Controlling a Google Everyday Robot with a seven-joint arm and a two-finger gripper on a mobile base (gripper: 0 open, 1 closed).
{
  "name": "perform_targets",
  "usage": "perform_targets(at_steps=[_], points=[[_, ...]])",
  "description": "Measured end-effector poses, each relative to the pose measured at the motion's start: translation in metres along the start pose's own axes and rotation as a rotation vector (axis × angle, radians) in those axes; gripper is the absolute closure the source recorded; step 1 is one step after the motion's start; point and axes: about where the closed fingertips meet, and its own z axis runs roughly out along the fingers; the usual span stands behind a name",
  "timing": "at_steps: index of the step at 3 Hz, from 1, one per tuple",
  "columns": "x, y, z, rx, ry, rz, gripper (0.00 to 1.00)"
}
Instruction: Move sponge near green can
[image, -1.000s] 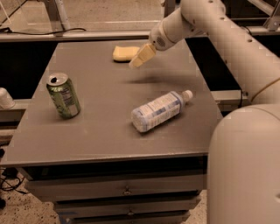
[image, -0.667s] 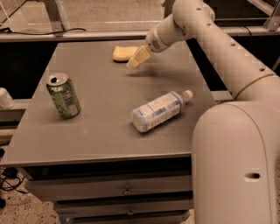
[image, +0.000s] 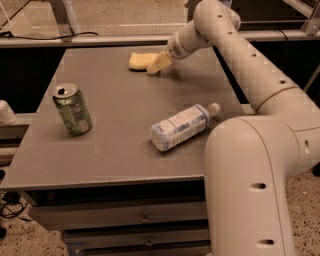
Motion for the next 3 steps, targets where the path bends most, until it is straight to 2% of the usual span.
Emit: perform_targets(at_steps=[2, 3], points=[[-0.013, -0.003, 0.000, -0.001, -0.031, 0.017, 0.64], [-0.017, 0.007, -0.012, -0.019, -0.054, 0.026, 0.87]])
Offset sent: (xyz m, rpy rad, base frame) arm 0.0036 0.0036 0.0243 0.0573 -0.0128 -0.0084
